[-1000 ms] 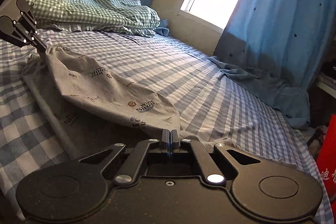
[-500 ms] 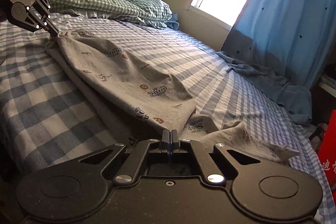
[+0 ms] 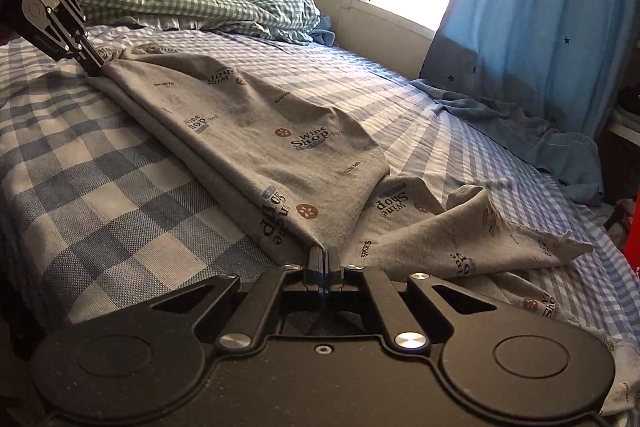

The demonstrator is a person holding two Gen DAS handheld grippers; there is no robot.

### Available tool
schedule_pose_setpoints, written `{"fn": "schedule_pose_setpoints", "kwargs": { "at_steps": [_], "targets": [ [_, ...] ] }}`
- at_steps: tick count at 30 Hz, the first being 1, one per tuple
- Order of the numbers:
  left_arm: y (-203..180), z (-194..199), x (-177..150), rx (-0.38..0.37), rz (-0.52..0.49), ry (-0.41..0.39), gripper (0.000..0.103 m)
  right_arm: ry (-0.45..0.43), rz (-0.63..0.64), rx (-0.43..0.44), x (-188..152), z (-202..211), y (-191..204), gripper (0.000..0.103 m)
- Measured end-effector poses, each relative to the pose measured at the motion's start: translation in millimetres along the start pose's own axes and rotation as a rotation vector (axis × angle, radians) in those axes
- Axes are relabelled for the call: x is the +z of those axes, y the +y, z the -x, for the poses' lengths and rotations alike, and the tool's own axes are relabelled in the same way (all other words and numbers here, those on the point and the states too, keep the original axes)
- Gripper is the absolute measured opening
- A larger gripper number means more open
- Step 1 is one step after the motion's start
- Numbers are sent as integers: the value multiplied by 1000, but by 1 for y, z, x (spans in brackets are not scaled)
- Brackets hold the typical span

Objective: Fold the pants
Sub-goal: 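Lift the held pants edge with both grippers and fold it over the pants, then open both grippers to release the folded pants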

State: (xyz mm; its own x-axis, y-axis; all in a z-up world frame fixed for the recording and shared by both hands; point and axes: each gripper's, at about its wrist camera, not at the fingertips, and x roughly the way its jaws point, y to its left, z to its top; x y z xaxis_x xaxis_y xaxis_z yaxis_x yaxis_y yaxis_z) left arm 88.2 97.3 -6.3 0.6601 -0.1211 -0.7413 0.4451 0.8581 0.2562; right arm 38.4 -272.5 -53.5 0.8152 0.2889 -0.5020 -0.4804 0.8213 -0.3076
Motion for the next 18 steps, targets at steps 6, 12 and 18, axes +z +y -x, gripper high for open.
{"fn": "schedule_pose_setpoints", "kwargs": {
  "at_steps": [6,12,18],
  "targets": [
    [-36,12,41,-87,37,-111,69,-26,-90,0,-8,10,-17,24],
    [-116,-3,102,-176,-11,-284,103,-31,-401,-102,-34,40,-98,94],
    [-218,-38,173,-219,-240,-353,103,-29,-582,-166,-49,44,-193,102]
  ]
}}
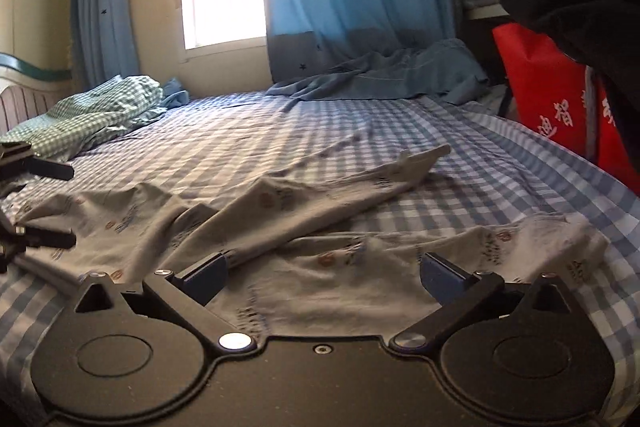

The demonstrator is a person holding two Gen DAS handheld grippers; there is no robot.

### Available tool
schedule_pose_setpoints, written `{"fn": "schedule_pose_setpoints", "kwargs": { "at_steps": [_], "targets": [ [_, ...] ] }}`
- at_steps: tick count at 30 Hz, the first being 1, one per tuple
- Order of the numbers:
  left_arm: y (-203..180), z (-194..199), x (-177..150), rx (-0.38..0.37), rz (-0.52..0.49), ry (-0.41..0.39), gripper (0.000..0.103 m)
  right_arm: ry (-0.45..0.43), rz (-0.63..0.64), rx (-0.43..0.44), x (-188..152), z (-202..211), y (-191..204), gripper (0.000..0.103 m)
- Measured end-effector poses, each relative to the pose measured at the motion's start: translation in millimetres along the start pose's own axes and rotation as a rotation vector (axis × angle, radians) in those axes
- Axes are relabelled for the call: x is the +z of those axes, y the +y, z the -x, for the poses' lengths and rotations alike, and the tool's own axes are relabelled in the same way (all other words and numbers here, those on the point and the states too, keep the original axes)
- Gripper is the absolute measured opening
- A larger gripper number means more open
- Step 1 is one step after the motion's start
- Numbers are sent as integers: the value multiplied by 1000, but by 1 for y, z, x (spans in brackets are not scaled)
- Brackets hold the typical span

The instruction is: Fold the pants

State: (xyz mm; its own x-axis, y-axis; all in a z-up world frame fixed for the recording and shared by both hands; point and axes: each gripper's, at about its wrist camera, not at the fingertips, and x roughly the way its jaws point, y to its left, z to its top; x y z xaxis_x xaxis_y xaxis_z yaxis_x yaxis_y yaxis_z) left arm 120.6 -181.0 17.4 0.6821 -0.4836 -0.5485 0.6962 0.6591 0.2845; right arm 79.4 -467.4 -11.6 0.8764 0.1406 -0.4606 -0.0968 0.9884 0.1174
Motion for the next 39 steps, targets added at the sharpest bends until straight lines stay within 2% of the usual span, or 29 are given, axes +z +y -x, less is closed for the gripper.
{"fn": "schedule_pose_setpoints", "kwargs": {
  "at_steps": [4,6,9,11,12,14,15,16,17,18,25,28,29,30,32,34,36,37,39],
  "targets": [
    [-16,-36,21,-91,6,23,102,61,-119,-5,35,-36,-48,102],
    [-19,-45,20,-125,27,57,97,81,-180,-7,50,-60,-70,99],
    [-27,-54,14,-152,20,123,81,145,-276,12,69,-111,-102,88],
    [-35,-65,12,-137,7,180,61,183,-326,25,76,-143,-118,84],
    [-37,-70,11,-129,4,210,55,205,-351,32,80,-161,-124,84],
    [-40,-79,8,-115,9,273,20,238,-403,40,84,-189,-132,79],
    [-39,-82,7,-101,19,294,12,256,-430,38,86,-204,-134,72],
    [-37,-82,7,-87,37,296,4,270,-445,35,87,-215,-135,43],
    [-33,-81,7,-90,62,295,2,291,-452,25,90,-225,-134,10],
    [-26,-79,8,-102,107,294,2,300,-448,4,96,-233,-129,3],
    [36,-61,-1,-123,425,283,1,213,-280,59,166,-265,-80,0],
    [57,-65,-12,-74,513,302,2,227,-248,113,185,-286,-53,2],
    [64,-68,-16,-60,547,319,2,230,-243,114,188,-288,-45,16],
    [72,-71,-21,-61,586,334,2,214,-239,118,190,-286,-40,23],
    [85,-75,-29,-95,662,349,2,188,-241,146,186,-270,-40,49],
    [94,-77,-33,-115,683,340,2,204,-253,112,175,-246,-51,55],
    [94,-76,-33,-115,658,328,2,248,-254,53,157,-218,-69,57],
    [93,-76,-34,-114,641,322,2,272,-257,21,149,-207,-78,63],
    [90,-74,-35,-110,616,315,2,322,-267,-74,129,-185,-97,65]
  ]
}}
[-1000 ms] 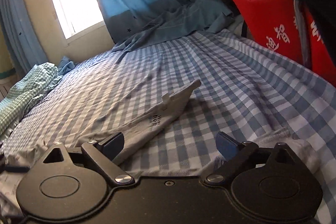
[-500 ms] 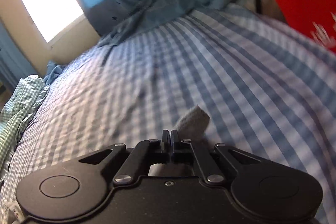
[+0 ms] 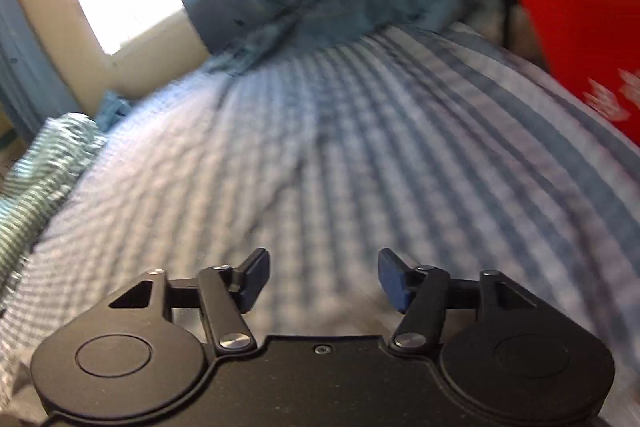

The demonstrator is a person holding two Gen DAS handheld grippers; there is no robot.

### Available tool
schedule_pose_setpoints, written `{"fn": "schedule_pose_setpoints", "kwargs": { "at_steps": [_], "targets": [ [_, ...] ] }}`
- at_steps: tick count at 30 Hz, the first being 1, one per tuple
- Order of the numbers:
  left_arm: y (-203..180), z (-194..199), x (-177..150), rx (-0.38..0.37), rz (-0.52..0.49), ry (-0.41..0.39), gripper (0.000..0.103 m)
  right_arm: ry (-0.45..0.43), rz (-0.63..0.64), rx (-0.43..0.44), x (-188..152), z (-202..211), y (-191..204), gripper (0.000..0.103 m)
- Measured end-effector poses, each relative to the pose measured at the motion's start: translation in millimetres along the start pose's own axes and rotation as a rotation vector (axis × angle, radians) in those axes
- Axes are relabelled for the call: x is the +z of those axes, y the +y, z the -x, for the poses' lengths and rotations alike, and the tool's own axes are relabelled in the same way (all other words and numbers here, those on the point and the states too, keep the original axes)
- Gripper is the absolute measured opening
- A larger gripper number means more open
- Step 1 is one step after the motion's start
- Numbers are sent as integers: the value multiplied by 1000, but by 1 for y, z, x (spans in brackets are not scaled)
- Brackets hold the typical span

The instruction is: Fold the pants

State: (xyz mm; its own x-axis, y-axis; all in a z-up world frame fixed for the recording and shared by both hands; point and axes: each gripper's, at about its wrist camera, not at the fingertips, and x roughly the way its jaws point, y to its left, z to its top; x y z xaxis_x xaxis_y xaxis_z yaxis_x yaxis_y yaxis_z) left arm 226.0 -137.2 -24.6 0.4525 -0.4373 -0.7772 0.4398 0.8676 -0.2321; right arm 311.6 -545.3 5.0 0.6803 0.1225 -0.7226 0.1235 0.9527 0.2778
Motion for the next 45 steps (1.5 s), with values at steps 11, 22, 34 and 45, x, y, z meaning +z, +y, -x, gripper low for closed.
{"fn": "schedule_pose_setpoints", "kwargs": {
  "at_steps": [11,22,34,45],
  "targets": [
    [-20,25,0,19,-46,-45,2,14,-313,17,-13,-43,-43,2],
    [-3,38,4,-80,37,-25,2,-105,-63,-57,83,26,64,4],
    [12,25,0,11,25,-11,46,85,-83,-11,32,-69,57,54],
    [-45,25,-19,227,-291,-29,22,107,-323,52,14,-119,31,43]
  ]
}}
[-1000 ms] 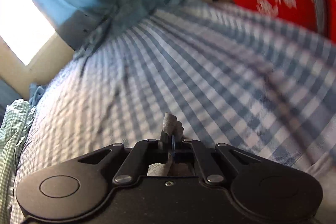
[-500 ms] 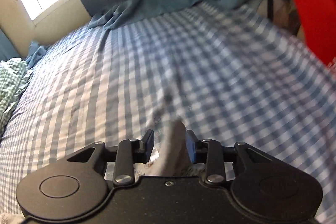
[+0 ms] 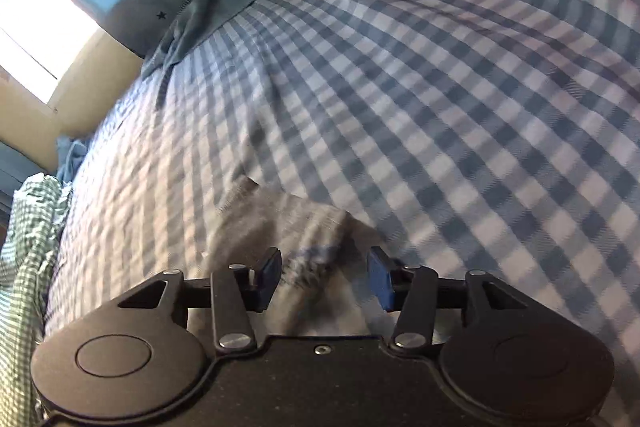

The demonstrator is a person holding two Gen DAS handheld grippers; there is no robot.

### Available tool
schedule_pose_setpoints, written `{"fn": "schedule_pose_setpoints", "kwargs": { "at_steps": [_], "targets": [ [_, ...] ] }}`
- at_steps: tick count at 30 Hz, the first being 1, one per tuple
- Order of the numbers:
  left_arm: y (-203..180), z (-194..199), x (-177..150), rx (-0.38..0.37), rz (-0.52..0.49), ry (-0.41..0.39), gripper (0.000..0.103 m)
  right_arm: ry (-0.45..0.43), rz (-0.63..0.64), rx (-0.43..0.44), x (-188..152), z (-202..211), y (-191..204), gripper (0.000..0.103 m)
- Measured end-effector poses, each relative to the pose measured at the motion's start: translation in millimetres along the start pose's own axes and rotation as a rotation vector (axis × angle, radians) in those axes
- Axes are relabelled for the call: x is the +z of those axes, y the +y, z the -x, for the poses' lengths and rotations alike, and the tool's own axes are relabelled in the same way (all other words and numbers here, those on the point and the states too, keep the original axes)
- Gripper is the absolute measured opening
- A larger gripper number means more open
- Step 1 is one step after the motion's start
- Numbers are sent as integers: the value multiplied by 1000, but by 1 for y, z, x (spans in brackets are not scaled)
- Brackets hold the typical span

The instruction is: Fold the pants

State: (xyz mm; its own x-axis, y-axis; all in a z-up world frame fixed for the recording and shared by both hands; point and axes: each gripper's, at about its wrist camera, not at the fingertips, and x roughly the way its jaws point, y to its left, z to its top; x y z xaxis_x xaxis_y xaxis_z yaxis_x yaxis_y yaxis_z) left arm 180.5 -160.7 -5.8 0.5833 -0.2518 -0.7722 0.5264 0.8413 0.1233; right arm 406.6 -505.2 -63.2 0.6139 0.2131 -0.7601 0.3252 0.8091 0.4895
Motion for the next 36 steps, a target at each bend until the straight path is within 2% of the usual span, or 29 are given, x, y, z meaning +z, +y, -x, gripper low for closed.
{"fn": "schedule_pose_setpoints", "kwargs": {
  "at_steps": [1,2,5,10,13,16,18,21,23,25,29,36],
  "targets": [
    [-5,2,-1,17,-27,2,6,-7,-1,-21,2,-3,2,7],
    [-10,2,-1,33,-45,-1,3,-10,-15,-25,2,-2,2,0],
    [-21,6,-2,42,-83,-26,1,-74,-7,17,2,22,1,0],
    [-26,19,-1,32,-121,-69,1,-207,88,58,11,113,-4,0],
    [-37,28,-1,33,-169,-103,1,-277,132,51,5,174,-17,0],
    [-53,31,-9,40,-245,-133,1,-304,146,19,-16,217,-44,0],
    [-64,30,-16,35,-295,-138,1,-288,119,-5,-37,229,-73,0],
    [-79,24,-27,25,-340,-114,1,-247,74,-62,-70,225,-120,0],
    [-89,24,-34,38,-366,-117,1,-220,-7,-49,-89,221,-149,0],
    [-96,26,-36,55,-390,-131,1,-235,-58,-28,-104,223,-168,0],
    [-104,33,-33,56,-409,-164,1,-320,-38,9,-107,240,-171,0],
    [-126,39,-18,55,-410,-207,1,-455,71,1,-77,278,-158,0]
  ]
}}
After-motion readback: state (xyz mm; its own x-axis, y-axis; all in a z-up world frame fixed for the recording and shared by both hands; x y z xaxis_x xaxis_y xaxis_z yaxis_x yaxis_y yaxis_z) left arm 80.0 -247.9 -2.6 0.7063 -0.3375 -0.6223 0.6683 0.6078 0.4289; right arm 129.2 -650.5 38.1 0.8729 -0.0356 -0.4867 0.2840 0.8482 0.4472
